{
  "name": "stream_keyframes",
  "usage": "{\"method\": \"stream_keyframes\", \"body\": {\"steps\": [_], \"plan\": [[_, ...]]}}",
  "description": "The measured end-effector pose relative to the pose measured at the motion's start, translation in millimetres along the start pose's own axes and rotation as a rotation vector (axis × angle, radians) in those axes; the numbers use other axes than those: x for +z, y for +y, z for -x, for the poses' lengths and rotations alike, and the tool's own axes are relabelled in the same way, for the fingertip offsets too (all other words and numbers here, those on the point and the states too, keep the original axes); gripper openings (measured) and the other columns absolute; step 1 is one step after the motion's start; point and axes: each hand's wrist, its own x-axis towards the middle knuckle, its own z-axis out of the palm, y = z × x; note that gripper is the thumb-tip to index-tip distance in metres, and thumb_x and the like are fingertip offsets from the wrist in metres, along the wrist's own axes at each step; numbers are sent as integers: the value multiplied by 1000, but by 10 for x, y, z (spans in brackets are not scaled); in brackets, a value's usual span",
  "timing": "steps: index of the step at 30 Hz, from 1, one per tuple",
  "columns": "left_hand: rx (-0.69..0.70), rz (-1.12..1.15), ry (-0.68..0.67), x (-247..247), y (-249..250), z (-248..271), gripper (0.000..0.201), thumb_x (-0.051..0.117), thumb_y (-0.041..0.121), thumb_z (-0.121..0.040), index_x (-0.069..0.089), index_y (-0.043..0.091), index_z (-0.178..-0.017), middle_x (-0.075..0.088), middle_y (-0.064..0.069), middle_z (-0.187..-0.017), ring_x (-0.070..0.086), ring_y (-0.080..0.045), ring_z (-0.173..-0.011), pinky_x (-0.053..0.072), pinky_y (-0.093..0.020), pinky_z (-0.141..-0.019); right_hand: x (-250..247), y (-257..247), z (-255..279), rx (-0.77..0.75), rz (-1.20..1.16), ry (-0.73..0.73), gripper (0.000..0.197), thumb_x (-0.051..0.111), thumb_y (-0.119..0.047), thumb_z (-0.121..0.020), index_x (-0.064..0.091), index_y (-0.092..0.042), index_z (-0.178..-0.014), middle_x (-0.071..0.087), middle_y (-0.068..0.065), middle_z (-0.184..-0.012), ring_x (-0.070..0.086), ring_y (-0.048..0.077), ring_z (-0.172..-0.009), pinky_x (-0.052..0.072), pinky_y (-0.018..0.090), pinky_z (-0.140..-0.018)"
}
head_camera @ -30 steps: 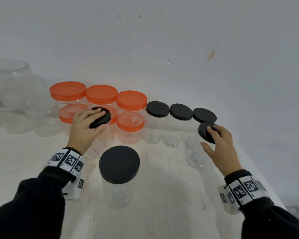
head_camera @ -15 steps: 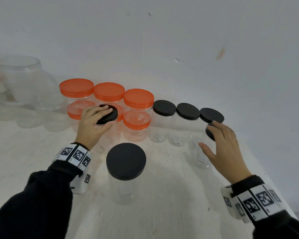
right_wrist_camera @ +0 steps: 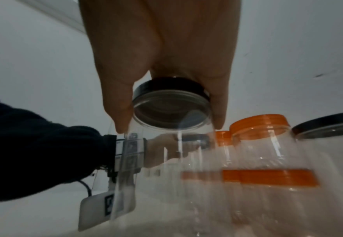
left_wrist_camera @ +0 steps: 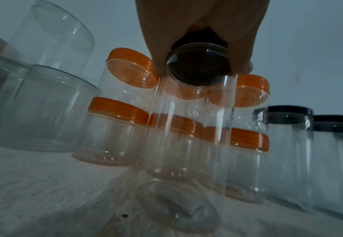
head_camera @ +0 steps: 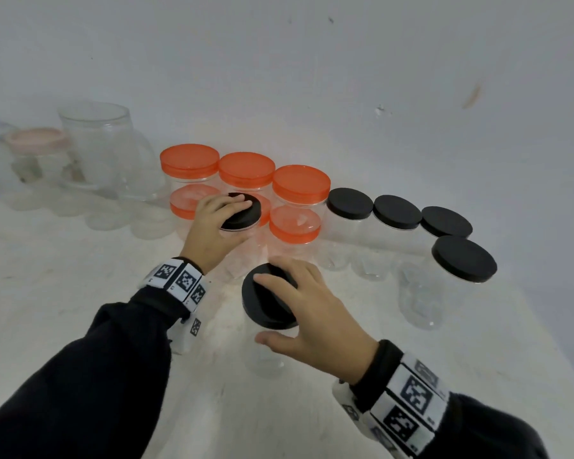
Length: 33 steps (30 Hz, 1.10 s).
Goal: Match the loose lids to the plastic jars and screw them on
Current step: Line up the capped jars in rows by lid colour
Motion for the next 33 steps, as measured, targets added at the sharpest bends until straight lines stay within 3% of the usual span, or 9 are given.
{"method": "stream_keyframes", "body": {"steps": [4, 8, 11, 13, 17, 20, 25, 28, 33], "plan": [[25, 13, -17, -31, 48, 66, 49, 77, 24, -74, 62, 16, -120, 50, 11, -123, 38, -20, -120, 12, 0, -98, -24, 209, 45, 34, 20, 62, 66, 71, -36, -76, 47, -18, -134, 35, 2, -142, 29, 22, -130, 40, 32, -99], [77, 104, -43, -15, 161, 181, 54, 63, 52, -72, 59, 27, -119, 48, 24, -122, 33, -4, -120, 16, -5, -102, -139, 622, 170, 146, 120, 165, 64, 69, -36, -75, 51, -11, -131, 43, 9, -137, 38, 32, -127, 43, 43, -99], [138, 151, -89, 109, 336, 280, 55, 59, 55, -73, 59, 26, -120, 52, 17, -125, 34, -7, -124, 17, -8, -105, -244, 915, 267, 232, 257, 212, 64, 76, -26, -72, 54, -7, -128, 50, 15, -132, 43, 42, -125, 43, 54, -97], [174, 189, -136, 232, 485, 330, 57, 59, 58, -75, 58, 26, -122, 51, 16, -129, 33, -7, -127, 16, -9, -106, -289, 1055, 322, 253, 386, 249, 65, 84, -20, -64, 59, -5, -122, 57, 18, -125, 51, 42, -119, 48, 57, -90], [259, 215, -347, 450, 721, 307, 65, 66, 52, -73, 46, 33, -132, 38, 20, -139, 20, -2, -133, 7, -5, -106, -330, 1205, 391, 238, 538, 330, 66, 90, -15, -54, 64, -3, -114, 63, 17, -117, 61, 38, -108, 50, 55, -87], [319, 182, -431, 577, 831, 227, 73, 75, 35, -73, 36, 36, -135, 30, 21, -141, 14, -2, -132, 4, -4, -103, -353, 1270, 425, 230, 578, 390, 66, 91, -11, -51, 65, -1, -111, 65, 18, -114, 63, 37, -105, 49, 52, -86], [338, 139, -389, 750, 905, 121, 72, 76, 30, -74, 42, 24, -138, 32, 16, -142, 13, 0, -132, 10, -17, -107, -340, 1341, 438, 222, 600, 427, 66, 91, -4, -49, 65, 1, -110, 66, 17, -113, 64, 36, -104, 49, 53, -86], [376, 101, -349, 824, 918, 56, 72, 77, 30, -72, 46, 19, -136, 40, 7, -143, 19, -5, -132, 18, -27, -107, -340, 1386, 439, 207, 613, 440, 67, 90, -3, -49, 64, 1, -111, 65, 18, -114, 64, 36, -105, 47, 53, -87], [419, 63, -324, 937, 916, -40, 74, 78, 32, -69, 48, 18, -135, 44, 4, -142, 25, -12, -132, 20, -31, -107, -307, 1447, 437, 184, 617, 466, 66, 90, -3, -50, 64, 2, -111, 65, 18, -114, 63, 36, -106, 47, 53, -88]]}}
